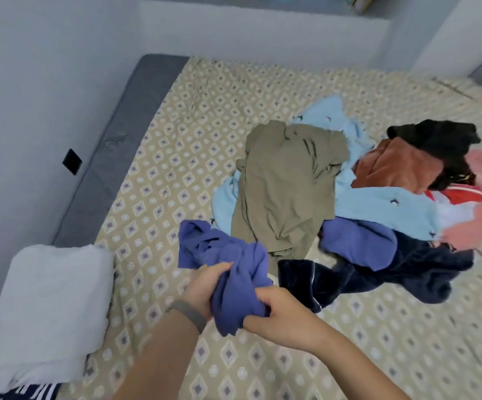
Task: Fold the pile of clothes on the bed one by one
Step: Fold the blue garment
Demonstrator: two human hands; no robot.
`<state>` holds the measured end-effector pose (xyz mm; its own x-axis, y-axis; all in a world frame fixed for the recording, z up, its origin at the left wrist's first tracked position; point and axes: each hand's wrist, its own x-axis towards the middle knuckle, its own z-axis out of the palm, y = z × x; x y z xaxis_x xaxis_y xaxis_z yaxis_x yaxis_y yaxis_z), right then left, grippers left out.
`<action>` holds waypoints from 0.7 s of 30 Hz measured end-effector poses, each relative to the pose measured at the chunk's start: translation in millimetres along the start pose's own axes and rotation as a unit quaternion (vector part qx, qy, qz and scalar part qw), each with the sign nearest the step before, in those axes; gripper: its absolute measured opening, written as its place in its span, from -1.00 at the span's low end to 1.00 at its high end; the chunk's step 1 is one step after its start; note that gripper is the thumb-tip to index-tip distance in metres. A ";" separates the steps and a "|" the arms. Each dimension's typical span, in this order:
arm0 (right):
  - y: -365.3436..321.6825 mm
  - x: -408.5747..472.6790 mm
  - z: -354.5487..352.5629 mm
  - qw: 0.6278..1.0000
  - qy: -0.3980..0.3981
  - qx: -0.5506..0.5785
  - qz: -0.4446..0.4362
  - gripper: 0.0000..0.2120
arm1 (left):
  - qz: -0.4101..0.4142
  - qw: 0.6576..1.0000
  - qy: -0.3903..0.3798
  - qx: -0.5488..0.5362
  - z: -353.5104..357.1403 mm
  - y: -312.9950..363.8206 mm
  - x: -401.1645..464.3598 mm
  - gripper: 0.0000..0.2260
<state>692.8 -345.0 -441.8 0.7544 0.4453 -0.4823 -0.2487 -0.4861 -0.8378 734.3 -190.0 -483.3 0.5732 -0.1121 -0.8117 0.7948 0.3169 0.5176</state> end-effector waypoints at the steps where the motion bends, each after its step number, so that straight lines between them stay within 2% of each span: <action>1: -1.2 -14.4 -7.6 1.000 0.018 0.010 0.003 -0.85 | 0.029 0.999 0.015 0.040 12.6 3.2 -8.9 -0.82; 3: 0.8 -39.2 -19.0 0.991 0.084 0.098 0.024 -0.77 | 0.089 0.991 0.008 0.101 37.7 12.6 -32.4 -0.92; 5: 6.0 -61.2 -26.2 0.961 0.181 0.200 0.057 -0.73 | 0.134 0.974 -0.021 0.179 60.3 23.0 -59.8 -0.94; 6: 9.4 -71.3 -28.1 0.946 0.230 0.219 0.062 -0.74 | 0.157 0.958 -0.030 0.239 70.5 28.0 -72.5 -0.95; 9: 20.4 -100.9 -26.0 0.931 0.315 0.163 0.086 -0.56 | 0.213 0.899 -0.065 0.377 96.3 41.9 -114.0 -0.84; 13: 15.2 -136.3 -9.1 0.903 0.387 0.180 0.056 -0.41 | 0.256 0.864 -0.176 0.397 123.2 55.8 -178.3 -0.86; 17: 8.6 -159.8 -5.6 0.898 0.412 0.155 -0.002 -0.36 | 0.277 0.840 -0.251 0.393 151.1 65.8 -229.6 -0.89; 19: 12.0 -176.3 -2.7 0.891 0.425 0.161 0.006 -0.41 | 0.278 0.823 -0.299 0.395 167.4 66.3 -254.7 -0.90; 21: 21.8 -192.5 0.1 0.876 0.449 0.173 0.027 -0.54 | 0.282 0.810 -0.342 0.384 185.0 64.4 -276.0 -0.89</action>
<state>542.1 -441.2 -367.3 0.8711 -0.4185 -0.2570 -0.3500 -0.1618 -0.9227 664.1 -312.9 -175.9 0.6559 -0.7320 -0.1841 0.1073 -0.1510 0.9827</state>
